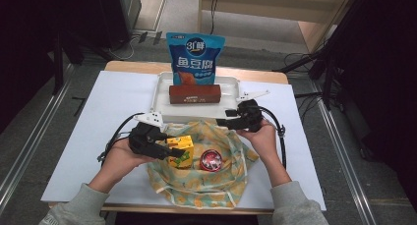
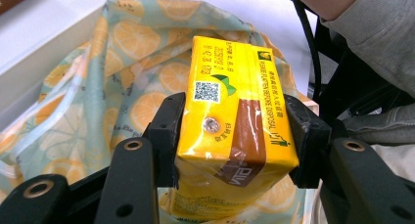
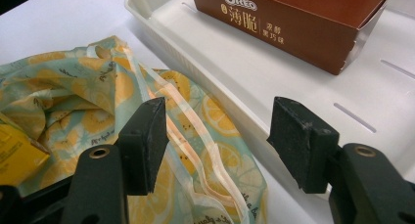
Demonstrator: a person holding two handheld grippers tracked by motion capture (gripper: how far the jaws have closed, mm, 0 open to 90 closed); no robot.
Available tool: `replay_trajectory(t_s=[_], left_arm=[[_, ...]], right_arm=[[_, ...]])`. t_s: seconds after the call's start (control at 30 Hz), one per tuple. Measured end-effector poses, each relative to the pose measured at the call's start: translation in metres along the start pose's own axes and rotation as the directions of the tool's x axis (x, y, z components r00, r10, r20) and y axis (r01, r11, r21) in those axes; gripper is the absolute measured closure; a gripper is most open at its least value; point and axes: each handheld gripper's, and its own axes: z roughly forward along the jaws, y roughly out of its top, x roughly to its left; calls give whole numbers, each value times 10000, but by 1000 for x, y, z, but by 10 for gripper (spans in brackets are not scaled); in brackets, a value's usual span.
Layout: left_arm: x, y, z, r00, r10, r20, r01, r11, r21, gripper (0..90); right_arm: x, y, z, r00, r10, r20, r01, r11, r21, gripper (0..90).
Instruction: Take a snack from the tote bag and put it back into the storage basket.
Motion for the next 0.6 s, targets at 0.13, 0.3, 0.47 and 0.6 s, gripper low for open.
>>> replay_trajectory(t_s=[0.13,0.3,0.47,0.6], left_arm=[[0,3,-6,10000,-46,-78,45,10000,-73,502],[2,6,-13,9997,-124,-193,120,9998,-188,502],[2,10,-19,9995,-154,-278,147,9996,-249,503],[4,12,-24,9991,-215,-366,204,9993,-310,504]], right_arm=[[1,0,0,10000,-37,2,37,10000,1,399],[1,0,-1,10000,-67,-14,67,10000,-33,397],[1,0,0,10000,-68,-5,68,10000,-15,394],[1,0,0,10000,-75,-4,75,10000,-9,394]])
